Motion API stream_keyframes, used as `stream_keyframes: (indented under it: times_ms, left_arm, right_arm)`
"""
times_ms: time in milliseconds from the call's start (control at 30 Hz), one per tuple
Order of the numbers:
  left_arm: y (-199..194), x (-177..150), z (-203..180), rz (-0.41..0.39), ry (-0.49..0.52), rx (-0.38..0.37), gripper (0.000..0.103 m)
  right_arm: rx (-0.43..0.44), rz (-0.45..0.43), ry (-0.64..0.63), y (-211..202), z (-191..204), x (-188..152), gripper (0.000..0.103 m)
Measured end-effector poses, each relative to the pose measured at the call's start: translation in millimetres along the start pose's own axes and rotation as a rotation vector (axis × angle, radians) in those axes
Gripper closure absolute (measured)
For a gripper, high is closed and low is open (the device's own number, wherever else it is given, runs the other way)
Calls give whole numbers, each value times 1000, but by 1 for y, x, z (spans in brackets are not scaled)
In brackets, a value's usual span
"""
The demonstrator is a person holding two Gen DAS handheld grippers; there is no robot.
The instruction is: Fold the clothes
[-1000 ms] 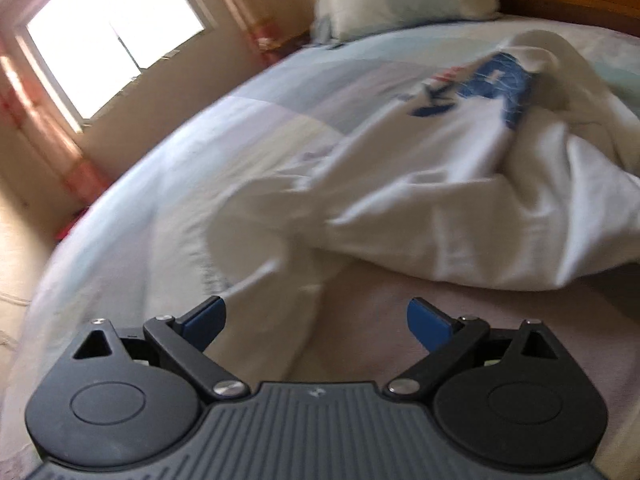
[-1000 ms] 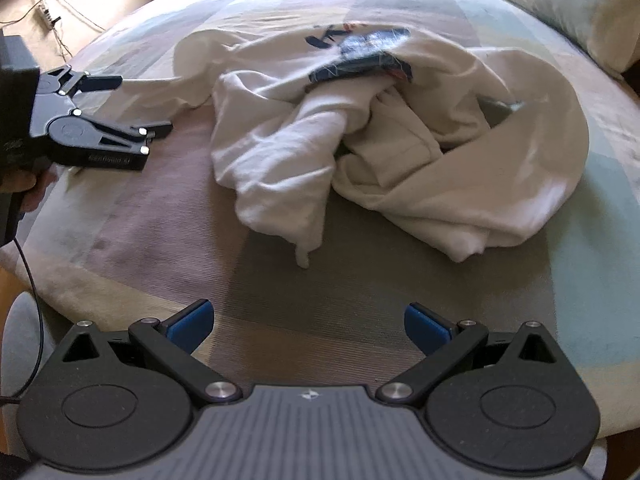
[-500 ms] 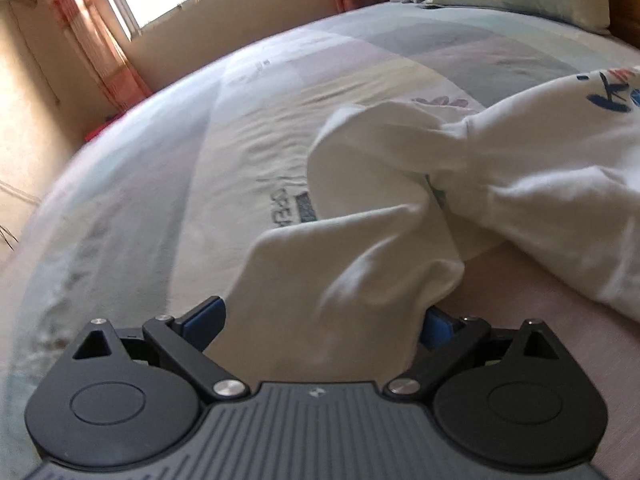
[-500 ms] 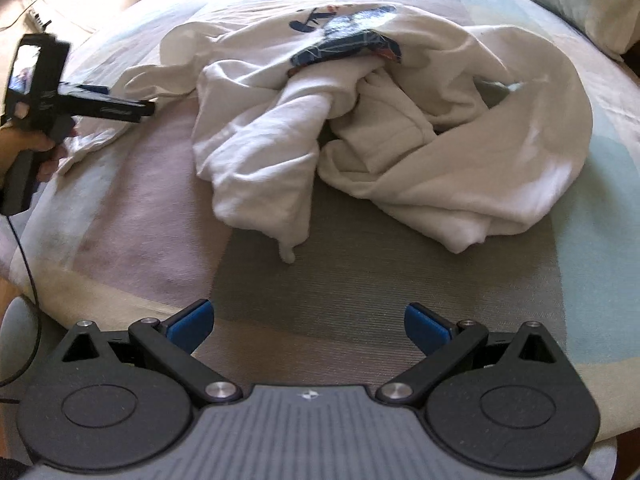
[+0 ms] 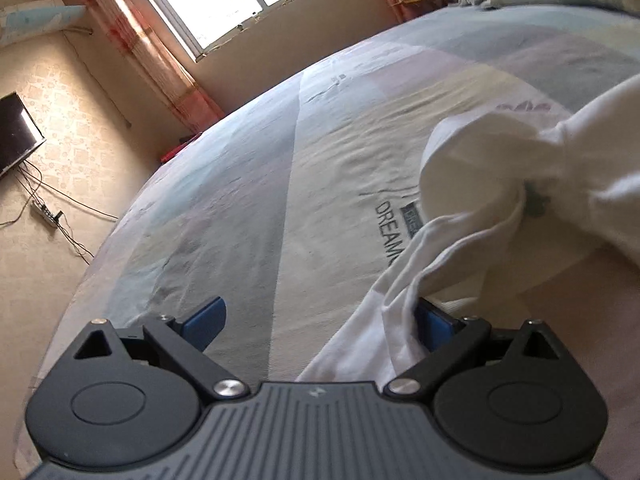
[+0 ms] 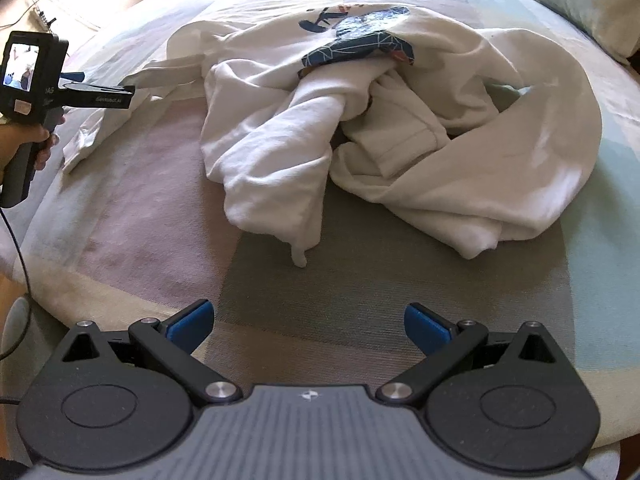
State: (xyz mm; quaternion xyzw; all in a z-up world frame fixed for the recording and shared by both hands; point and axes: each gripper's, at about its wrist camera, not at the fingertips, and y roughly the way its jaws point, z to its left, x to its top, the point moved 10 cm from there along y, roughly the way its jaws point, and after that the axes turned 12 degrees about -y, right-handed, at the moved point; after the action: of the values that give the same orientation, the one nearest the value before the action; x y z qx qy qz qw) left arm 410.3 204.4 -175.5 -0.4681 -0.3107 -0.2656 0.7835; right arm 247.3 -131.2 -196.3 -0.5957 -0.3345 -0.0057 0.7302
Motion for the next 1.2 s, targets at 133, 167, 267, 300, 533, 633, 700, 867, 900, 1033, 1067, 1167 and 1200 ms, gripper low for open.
stream_keyframes:
  times_ms: [133,167,267,300,533,633,700,867,900,1033,1067,1167,1200]
  left_arm:
    - [0,-5,7,50,-46,-29,5]
    - [-3,-7,6,61,-54,-62,6]
    - [-3,-14,-3,96,-29,-144,5]
    - [-2,-15,-4,95,-13,-135,5]
    - [10,-6,26,60,-102,69,5]
    - [8,0,53,32,-147,154,5]
    - [9,3,73,19,-165,211,6]
    - [10,7,125,21,-238,306,9]
    - [12,6,135,21,-248,324,10]
    - [21,10,170,24,-265,386,10]
    - [23,11,179,22,-266,403,10]
    - [26,18,193,-12,-266,416,10]
    - [25,23,198,-32,-261,425,10]
  right_arm:
    - [7,-13,-27,-7,6,3,0]
    - [12,-20,-34,-9,7,5,0]
    - [14,-31,-49,-9,10,12,0]
    - [14,-33,-53,-9,11,14,0]
    - [18,-30,-80,-8,18,13,0]
    - [12,-23,-62,-6,14,11,0]
    - [8,-17,-49,-6,11,10,0]
    - [10,-12,-56,-4,14,10,0]
    - [11,-9,-58,-2,15,10,0]
    - [8,1,-61,1,16,10,0]
    - [7,4,-62,2,16,10,0]
    - [2,11,-65,4,17,10,0]
    - [-1,14,-65,5,16,10,0]
